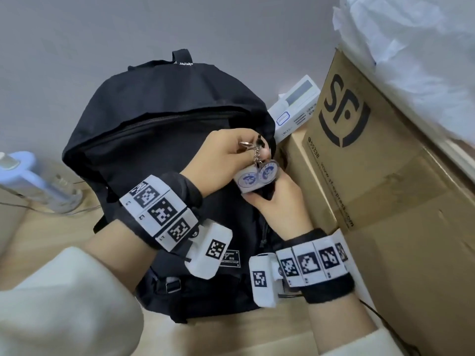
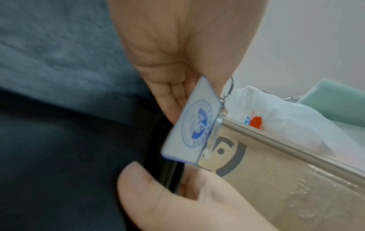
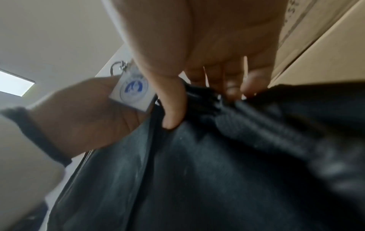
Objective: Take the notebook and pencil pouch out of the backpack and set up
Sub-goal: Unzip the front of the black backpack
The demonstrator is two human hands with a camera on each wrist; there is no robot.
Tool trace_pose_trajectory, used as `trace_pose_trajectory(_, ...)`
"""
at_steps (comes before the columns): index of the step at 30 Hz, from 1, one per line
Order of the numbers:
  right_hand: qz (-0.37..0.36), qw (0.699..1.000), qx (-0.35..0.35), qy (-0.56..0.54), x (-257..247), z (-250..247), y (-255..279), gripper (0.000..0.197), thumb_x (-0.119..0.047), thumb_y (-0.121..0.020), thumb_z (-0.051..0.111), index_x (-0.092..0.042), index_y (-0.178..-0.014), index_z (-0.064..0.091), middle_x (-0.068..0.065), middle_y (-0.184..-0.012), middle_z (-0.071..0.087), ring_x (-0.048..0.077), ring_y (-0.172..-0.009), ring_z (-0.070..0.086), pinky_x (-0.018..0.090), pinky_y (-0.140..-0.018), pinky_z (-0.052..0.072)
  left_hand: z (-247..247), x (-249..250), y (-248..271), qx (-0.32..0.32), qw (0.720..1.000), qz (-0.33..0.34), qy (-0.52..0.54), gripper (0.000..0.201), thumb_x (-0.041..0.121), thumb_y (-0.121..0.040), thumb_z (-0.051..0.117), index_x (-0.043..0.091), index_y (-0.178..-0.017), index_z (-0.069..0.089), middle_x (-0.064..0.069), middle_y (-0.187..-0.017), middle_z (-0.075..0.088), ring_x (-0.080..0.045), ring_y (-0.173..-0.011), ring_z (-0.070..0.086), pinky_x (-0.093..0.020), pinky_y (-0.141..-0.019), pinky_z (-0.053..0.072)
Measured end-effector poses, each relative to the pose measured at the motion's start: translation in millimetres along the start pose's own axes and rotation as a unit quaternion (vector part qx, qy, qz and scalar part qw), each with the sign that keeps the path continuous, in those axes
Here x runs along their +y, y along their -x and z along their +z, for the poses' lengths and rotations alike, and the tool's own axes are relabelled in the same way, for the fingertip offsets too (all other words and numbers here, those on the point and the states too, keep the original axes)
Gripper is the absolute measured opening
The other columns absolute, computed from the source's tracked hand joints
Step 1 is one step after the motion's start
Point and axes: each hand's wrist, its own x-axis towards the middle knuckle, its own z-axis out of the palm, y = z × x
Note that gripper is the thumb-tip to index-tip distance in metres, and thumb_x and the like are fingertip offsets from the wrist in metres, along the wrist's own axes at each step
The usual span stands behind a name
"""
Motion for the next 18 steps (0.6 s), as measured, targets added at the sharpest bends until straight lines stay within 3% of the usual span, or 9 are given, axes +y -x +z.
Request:
trace_pose_trajectory(2, -0.018, 1.000, 0.014, 0.011, -2.5, 4.1, -1.9, 0.026, -0.033, -0.075, 0.067, -0.019, -0.095, 0.059, 0.003, -0.096, 0.067, 0.021, -0.091, 0.061, 0.038, -0.074, 0.051, -1.9, 6.0, 1.9, 0.029, 0.999, 0.011, -0.034, 0.012, 0.012, -0.085, 0.060, 0.017, -0.075, 0.066, 0.007, -0.071, 0.066, -0.002, -0.064, 0.061, -0.015, -0.066, 0.049)
trace_pose_trajectory(4, -0.027, 0.999, 0.008, 0.033, 0.2, 1.5, -4.1, 0.012, -0.026, -0.078, 0.066, -0.023, -0.075, 0.055, -0.005, -0.074, 0.060, 0.017, -0.074, 0.056, 0.029, -0.060, 0.044, -4.8, 12.4, 4.4, 0.078, 0.997, 0.005, -0.028, 0.011, 0.007, -0.086, 0.059, 0.010, -0.078, 0.066, -0.001, -0.070, 0.066, -0.008, -0.059, 0.061, -0.016, -0.059, 0.051)
trace_pose_trajectory(6, -0.018, 0.999, -0.004, 0.043, 4.3, -2.2, -2.8, 0.029, -0.024, -0.077, 0.068, -0.026, -0.060, 0.045, -0.010, -0.061, 0.051, 0.014, -0.064, 0.050, 0.025, -0.053, 0.037, -13.9, 20.2, 4.1, 0.172, 0.985, 0.012, -0.034, 0.011, 0.006, -0.086, 0.058, 0.007, -0.079, 0.066, -0.002, -0.067, 0.065, -0.010, -0.058, 0.061, -0.018, -0.057, 0.052)
trace_pose_trajectory(9, 0.003, 1.000, -0.009, 0.006, 10.9, -6.5, -0.9, 0.010, -0.023, -0.076, 0.070, -0.017, -0.076, 0.062, 0.000, -0.076, 0.069, 0.018, -0.075, 0.063, 0.035, -0.070, 0.053, -37.3, 32.1, -1.3, 0.307, 0.949, 0.039, -0.066, 0.014, 0.014, -0.084, 0.057, 0.008, -0.079, 0.068, 0.007, -0.066, 0.063, -0.006, -0.064, 0.060, -0.023, -0.066, 0.051)
trace_pose_trajectory(11, 0.006, 1.000, -0.002, 0.026, 14.3, -6.2, -0.8, 0.016, -0.025, -0.076, 0.070, -0.014, -0.082, 0.060, 0.003, -0.079, 0.069, 0.022, -0.075, 0.062, 0.038, -0.070, 0.053, -43.2, 38.8, 0.0, 0.321, 0.943, 0.045, -0.079, 0.013, 0.017, -0.084, 0.057, 0.013, -0.077, 0.067, 0.012, -0.067, 0.063, -0.002, -0.066, 0.059, -0.024, -0.070, 0.051)
trace_pose_trajectory(13, -0.018, 0.997, 0.041, 0.060, 10.0, -3.7, 0.0, 0.019, -0.021, -0.076, 0.069, -0.015, -0.089, 0.056, 0.000, -0.082, 0.061, 0.021, -0.075, 0.057, 0.034, -0.066, 0.048, -37.6, 42.6, 3.8, 0.302, 0.948, 0.044, -0.089, 0.014, 0.020, -0.084, 0.058, 0.013, -0.073, 0.064, 0.003, -0.066, 0.067, -0.013, -0.068, 0.066, -0.036, -0.073, 0.055)
trace_pose_trajectory(15, -0.091, 0.986, 0.137, 0.024, -5.6, -1.2, 5.0, 0.024, -0.009, -0.075, 0.069, -0.014, -0.094, 0.056, 0.000, -0.083, 0.053, 0.011, -0.071, 0.050, 0.021, -0.065, 0.042, -30.6, 44.5, 6.0, 0.288, 0.952, 0.042, -0.094, 0.022, 0.027, -0.082, 0.058, 0.007, -0.073, 0.063, -0.013, -0.069, 0.070, -0.033, -0.072, 0.067, -0.049, -0.071, 0.054)
trace_pose_trajectory(18, -0.223, 0.950, 0.217, -0.027, -35.0, 1.8, 12.1, 0.023, 0.004, -0.073, 0.064, -0.008, -0.093, 0.062, 0.005, -0.085, 0.059, 0.002, -0.071, 0.049, 0.007, -0.069, 0.043, -30.3, 49.3, 5.1, 0.277, 0.958, 0.040, -0.069, 0.029, 0.034, -0.079, 0.058, 0.006, -0.075, 0.063, -0.018, -0.072, 0.070, -0.037, -0.073, 0.067, -0.053, -0.069, 0.056)
